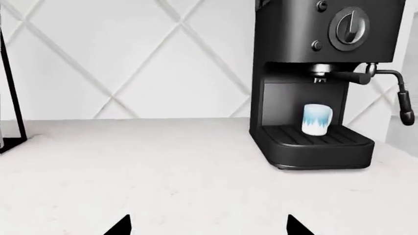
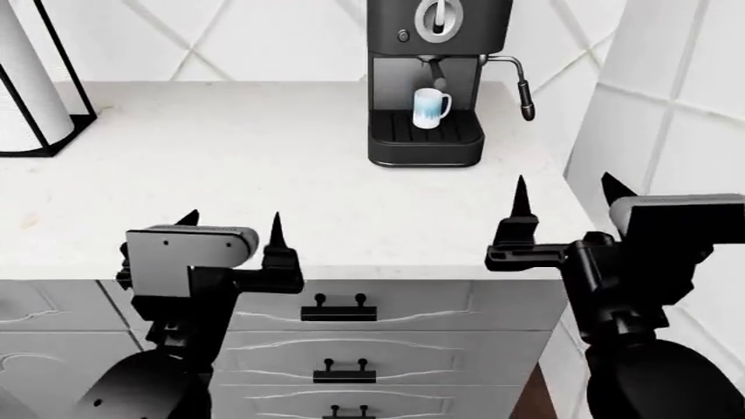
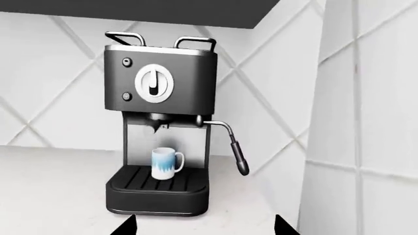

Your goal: Press the button on the coffee machine to serve coffee.

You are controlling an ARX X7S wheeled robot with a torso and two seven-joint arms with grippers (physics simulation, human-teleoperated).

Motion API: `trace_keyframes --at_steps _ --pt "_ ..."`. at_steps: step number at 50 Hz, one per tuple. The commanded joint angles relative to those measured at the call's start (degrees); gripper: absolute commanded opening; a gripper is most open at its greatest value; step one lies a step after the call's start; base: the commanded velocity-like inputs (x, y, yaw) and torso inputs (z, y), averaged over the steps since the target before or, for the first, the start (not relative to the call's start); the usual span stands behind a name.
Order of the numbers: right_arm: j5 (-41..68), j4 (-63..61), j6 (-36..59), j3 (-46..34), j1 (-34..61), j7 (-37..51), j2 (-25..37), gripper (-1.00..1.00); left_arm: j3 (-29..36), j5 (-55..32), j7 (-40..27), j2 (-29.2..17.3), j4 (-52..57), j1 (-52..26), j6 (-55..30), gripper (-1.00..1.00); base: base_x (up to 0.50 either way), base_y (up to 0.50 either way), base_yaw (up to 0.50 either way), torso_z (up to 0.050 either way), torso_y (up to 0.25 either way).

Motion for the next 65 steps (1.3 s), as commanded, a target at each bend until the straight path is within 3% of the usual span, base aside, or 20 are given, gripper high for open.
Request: trace_keyframes --at_steps 1,12,38,56,65 --pt "5.09 -4.37 12.68 4.49 9.79 -0.47 3.27 1.0 -1.01 -3.88 0.1 -1.07 1.32 -8.54 -9.64 1.0 0.0 0.0 0.0 0.0 0.0" --pt "5.03 -5.35 12.78 6.36 7.79 0.11 4.33 1.0 -2.17 -4.75 -0.33 -1.63 1.56 -8.28 -10.62 1.0 0.05 0.0 0.0 0.0 0.0" --pt "6.06 -3.58 11.26 6.51 7.01 -0.55 4.52 1.0 -3.26 -5.15 -1.17 -2.42 2.0 -7.3 -9.4 1.0 0.38 -0.21 0.0 0.0 0.0" --pt "5.67 -2.21 11.14 4.68 7.34 0.06 4.86 1.0 -3.76 -5.66 -1.44 -3.09 2.13 -7.24 -9.17 1.0 0.29 0.0 0.0 0.0 0.0" --pt "5.76 -1.63 11.18 4.14 7.33 0.08 5.02 1.0 -8.41 -14.26 -3.35 -1.91 10.04 -12.84 -20.03 1.0 0.0 0.0 0.0 0.0 0.002"
